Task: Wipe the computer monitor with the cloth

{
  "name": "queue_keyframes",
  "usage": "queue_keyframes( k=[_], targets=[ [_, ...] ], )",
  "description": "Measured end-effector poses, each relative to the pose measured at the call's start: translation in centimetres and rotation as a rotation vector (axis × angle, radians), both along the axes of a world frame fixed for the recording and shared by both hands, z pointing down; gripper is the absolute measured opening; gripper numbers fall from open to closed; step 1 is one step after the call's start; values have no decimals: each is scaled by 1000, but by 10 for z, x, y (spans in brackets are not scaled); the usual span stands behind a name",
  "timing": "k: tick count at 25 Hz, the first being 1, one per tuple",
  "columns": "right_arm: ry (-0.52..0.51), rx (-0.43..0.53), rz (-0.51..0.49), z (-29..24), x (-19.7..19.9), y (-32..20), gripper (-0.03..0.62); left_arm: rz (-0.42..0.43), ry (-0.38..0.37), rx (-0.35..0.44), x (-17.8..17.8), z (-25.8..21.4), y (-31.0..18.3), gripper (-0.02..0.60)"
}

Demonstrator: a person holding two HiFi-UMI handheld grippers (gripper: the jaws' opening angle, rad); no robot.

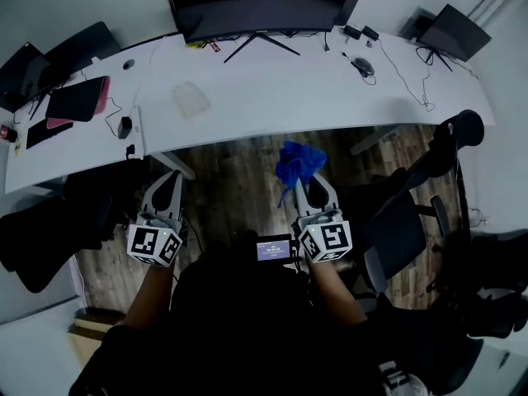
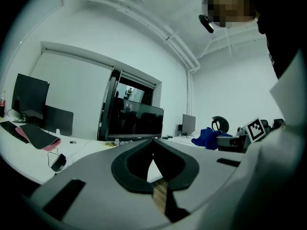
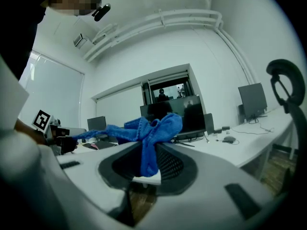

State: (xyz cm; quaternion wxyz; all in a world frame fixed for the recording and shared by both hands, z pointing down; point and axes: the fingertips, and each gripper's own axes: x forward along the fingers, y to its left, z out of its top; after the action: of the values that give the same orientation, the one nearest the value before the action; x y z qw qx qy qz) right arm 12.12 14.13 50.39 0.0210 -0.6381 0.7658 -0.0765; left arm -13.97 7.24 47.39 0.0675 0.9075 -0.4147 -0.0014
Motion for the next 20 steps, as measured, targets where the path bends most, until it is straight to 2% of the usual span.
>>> queue_keyframes(
  k=[7, 12, 20],
  targets=[
    [-3, -8, 31, -1, -41, 39, 80, 11, 36, -3, -40, 6, 30, -6],
    [-5, -18, 81, -5, -91, 77, 80, 67, 69, 3, -83, 2, 62, -9],
    [23, -51, 114, -2, -173, 142, 78, 123, 87, -34, -154, 12, 112, -12]
  ],
)
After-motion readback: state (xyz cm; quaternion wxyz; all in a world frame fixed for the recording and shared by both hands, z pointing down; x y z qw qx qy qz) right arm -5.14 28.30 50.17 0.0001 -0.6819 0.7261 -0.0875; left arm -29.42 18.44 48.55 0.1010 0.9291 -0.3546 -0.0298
